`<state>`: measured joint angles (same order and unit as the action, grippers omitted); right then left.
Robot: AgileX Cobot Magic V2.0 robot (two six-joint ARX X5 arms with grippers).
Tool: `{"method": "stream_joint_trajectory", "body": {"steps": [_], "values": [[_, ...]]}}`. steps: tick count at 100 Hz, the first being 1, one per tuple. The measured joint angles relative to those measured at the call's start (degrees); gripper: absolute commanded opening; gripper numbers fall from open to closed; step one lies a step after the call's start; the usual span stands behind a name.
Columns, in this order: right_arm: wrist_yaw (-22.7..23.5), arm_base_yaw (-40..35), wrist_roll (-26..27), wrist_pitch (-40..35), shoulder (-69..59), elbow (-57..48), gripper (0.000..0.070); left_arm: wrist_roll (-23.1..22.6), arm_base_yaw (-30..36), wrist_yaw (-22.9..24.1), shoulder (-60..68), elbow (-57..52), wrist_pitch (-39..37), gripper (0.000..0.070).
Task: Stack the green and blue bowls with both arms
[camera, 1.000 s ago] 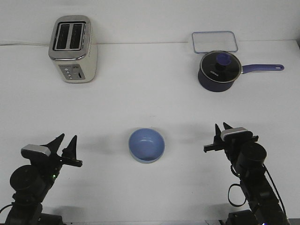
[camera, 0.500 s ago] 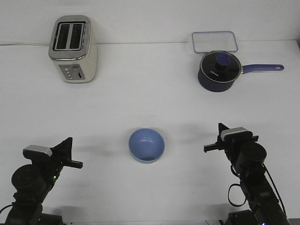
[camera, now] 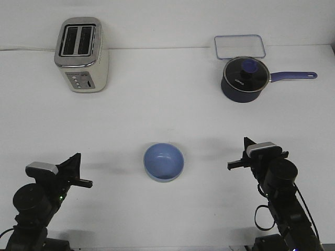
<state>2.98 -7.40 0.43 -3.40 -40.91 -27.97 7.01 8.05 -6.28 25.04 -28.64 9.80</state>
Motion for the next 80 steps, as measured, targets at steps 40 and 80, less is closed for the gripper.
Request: {"method": "stream_joint_trajectory", "body": {"steps": [40, 80], "values": [[0.0, 0.0, 0.0, 0.0, 0.0, 0.0, 0.0009, -0.6, -0.1, 0.4, -1.1, 0.0, -1.4, 0.0012], [0.0, 0.0, 0.0, 0.0, 0.0, 0.0, 0.0009, -3.7, -5.6, 0.5, -14.4, 12.3, -10.0, 0.0012]]}}
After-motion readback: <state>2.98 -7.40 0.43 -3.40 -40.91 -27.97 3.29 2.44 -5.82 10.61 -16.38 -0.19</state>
